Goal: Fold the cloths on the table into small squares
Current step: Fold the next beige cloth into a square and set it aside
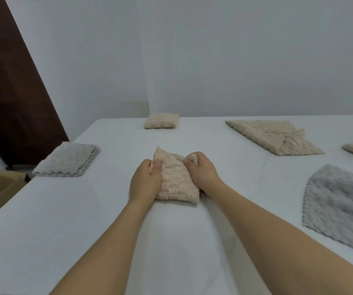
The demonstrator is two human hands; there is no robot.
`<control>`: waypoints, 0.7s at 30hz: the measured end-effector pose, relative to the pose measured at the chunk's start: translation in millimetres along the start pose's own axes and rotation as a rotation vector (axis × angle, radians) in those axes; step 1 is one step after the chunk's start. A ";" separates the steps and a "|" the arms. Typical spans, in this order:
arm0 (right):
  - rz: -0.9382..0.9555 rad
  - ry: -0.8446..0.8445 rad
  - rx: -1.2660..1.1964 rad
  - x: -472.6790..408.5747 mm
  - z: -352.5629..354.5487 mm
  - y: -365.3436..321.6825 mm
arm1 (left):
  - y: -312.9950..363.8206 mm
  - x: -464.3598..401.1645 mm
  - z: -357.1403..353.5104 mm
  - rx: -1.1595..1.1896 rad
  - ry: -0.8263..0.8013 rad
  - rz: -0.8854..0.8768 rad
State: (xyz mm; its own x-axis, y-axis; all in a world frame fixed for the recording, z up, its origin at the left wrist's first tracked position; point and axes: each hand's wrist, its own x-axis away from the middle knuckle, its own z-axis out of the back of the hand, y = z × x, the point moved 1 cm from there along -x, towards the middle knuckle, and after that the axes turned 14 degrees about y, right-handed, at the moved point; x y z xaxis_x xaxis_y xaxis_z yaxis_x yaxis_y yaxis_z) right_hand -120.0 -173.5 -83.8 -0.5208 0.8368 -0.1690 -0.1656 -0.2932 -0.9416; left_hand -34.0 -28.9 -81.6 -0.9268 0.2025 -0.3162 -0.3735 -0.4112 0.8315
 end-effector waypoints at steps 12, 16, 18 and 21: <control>0.148 -0.082 0.078 113.4 22.2 -6.3 | -14.4 94.0 72.8 -0.108 0.097 -0.052; 0.187 -0.138 0.188 128.7 23.6 -2.1 | -23.9 109.8 90.3 -0.194 0.117 -0.071; 0.229 -0.148 0.276 134.2 23.9 1.1 | -28.2 115.6 98.7 -0.225 0.124 -0.091; 0.257 -0.150 0.347 140.8 23.5 3.8 | -31.0 121.6 108.0 -0.316 0.127 -0.098</control>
State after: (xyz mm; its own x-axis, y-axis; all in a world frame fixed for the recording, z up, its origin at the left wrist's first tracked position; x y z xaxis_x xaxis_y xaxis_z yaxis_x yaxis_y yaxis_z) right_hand -213.6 -67.7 -104.3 -0.6930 0.6481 -0.3158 -0.2731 -0.6415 -0.7169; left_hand -131.0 104.4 -96.4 -0.8760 0.1507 -0.4583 -0.4359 -0.6542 0.6181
